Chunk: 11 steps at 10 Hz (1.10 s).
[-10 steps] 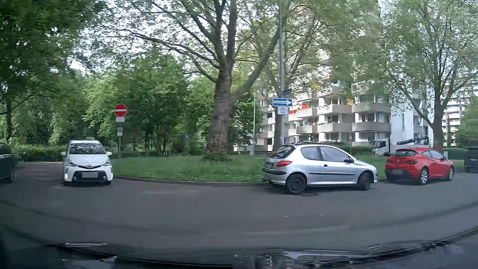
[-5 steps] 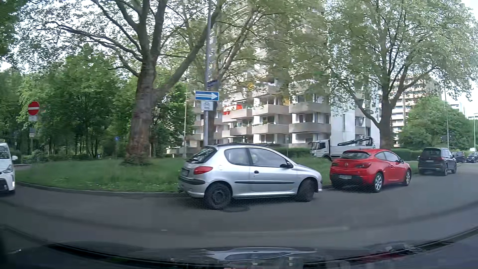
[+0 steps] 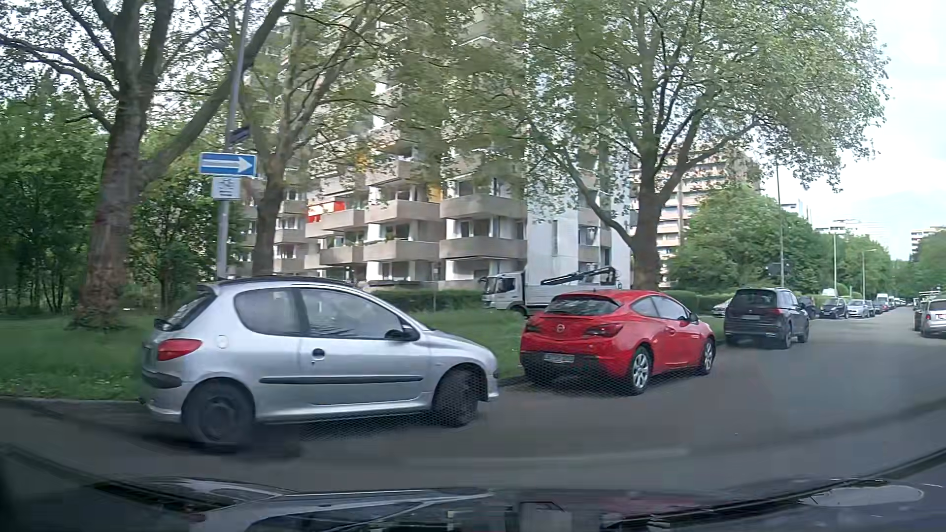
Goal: Follow the waypoints while adhering to traffic rules and regulations
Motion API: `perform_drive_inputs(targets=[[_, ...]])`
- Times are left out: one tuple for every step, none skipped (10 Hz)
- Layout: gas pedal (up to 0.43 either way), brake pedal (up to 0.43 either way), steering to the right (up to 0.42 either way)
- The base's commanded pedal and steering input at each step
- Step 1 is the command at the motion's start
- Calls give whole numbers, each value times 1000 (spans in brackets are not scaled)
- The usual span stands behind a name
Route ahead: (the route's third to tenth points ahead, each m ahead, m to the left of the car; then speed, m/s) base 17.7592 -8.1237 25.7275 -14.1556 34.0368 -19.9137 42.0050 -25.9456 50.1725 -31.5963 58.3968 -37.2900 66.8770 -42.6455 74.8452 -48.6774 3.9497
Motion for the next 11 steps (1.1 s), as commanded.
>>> perform_drive_inputs(targets=[[87,0,479],[87,0,479],[110,0,475],[118,0,465],[130,0,452],[138,0,433],[150,0,408],[150,0,386],[150,0,355],[157,0,322],[157,0,295]])
